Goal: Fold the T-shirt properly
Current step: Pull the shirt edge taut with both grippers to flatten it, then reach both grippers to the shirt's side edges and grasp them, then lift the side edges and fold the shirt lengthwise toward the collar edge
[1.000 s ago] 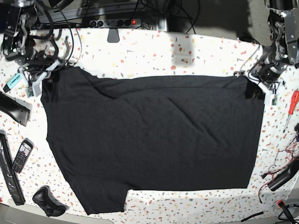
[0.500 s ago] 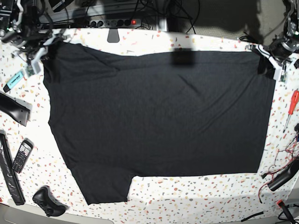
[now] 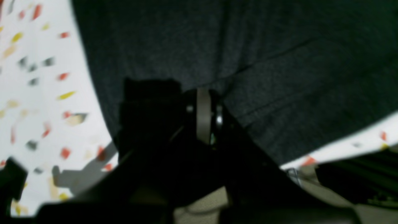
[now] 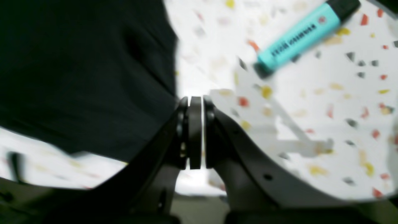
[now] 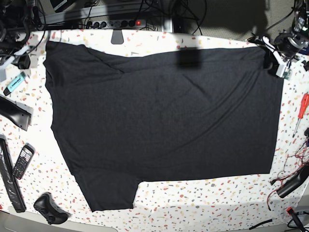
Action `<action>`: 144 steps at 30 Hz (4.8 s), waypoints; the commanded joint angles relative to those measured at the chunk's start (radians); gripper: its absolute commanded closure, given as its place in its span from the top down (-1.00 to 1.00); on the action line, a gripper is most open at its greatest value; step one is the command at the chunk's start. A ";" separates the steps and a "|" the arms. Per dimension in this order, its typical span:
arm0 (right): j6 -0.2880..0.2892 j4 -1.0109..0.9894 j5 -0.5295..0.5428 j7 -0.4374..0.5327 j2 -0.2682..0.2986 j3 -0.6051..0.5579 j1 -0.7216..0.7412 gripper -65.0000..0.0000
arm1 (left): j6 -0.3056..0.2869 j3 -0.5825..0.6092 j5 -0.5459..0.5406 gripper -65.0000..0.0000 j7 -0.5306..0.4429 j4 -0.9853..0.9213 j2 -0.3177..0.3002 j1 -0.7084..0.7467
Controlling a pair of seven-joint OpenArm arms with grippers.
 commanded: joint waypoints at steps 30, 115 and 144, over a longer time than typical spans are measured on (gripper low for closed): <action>-0.077 -0.017 -0.425 0.067 0.014 -0.379 -0.105 -1.00 | -0.003 -0.004 -0.032 -1.00 -0.005 0.022 -0.002 -0.014; -0.086 0.119 -0.103 0.063 -0.067 -0.233 0.249 -0.47 | 0.080 0.365 0.109 -1.00 -0.373 -1.439 0.210 -1.296; -0.194 -1.143 -0.382 0.016 0.065 -0.679 1.371 -0.22 | 0.080 0.365 0.109 -1.00 -0.372 -1.438 0.194 -1.296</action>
